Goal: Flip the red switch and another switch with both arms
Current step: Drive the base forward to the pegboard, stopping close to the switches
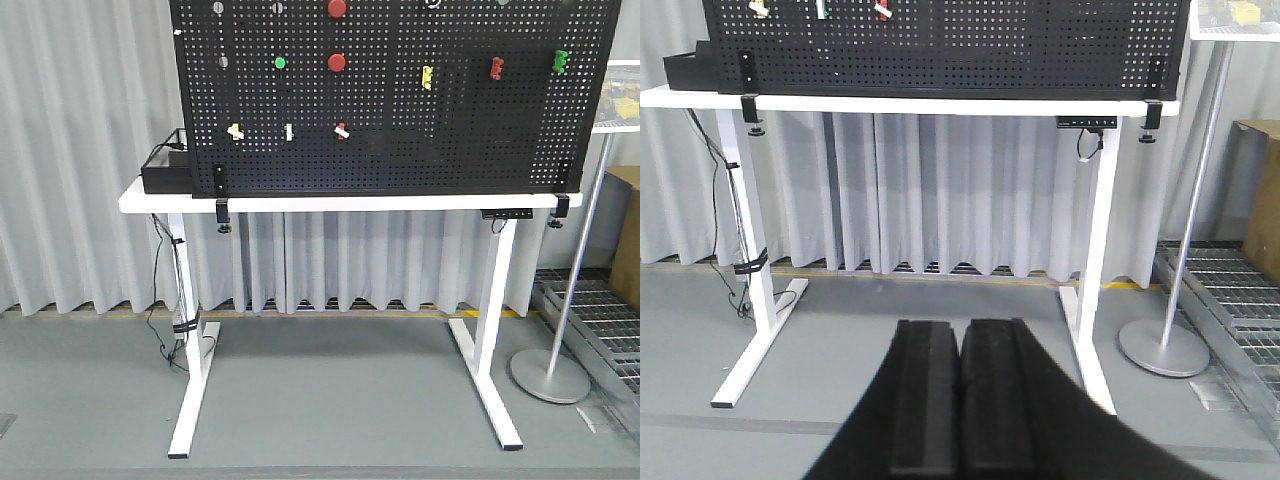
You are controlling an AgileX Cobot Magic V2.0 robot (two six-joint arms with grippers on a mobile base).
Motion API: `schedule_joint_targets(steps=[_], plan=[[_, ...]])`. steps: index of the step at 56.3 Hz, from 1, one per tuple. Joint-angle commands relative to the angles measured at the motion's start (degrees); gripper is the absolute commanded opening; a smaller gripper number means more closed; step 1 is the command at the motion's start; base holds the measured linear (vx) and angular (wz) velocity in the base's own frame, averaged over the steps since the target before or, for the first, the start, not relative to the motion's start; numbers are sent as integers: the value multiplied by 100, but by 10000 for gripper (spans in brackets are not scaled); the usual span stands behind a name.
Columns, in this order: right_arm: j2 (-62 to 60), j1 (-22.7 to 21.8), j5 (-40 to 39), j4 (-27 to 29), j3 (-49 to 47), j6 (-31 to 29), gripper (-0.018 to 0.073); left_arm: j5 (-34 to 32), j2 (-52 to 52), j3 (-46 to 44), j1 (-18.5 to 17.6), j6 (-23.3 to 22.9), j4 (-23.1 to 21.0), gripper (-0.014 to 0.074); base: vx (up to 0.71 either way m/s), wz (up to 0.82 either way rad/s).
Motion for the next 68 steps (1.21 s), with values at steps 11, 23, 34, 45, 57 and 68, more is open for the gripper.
schedule_joint_targets(steps=[11,23,34,45,57,68], plan=[[-56,2,-484,-54,26,-14,-6,-487,-107,117,-33,-49,-14,3,0,0],[-56,2,-484,-54,26,-14,-6,-487,-107,117,-33,-49,-14,3,0,0],[-56,2,-484,-54,26,-14,-6,-487,-107,117,-33,-49,-14,3,0,0],[-56,2,-484,-54,26,-14,-6,-487,-107,117,-33,-49,-14,3,0,0],[-56,2,-484,-54,26,-14,-6,-487,-107,117,-33,-49,-14,3,0,0],[-56,2,-484,-54,26,-14,-6,-487,-107,117,-33,-49,-14,3,0,0]])
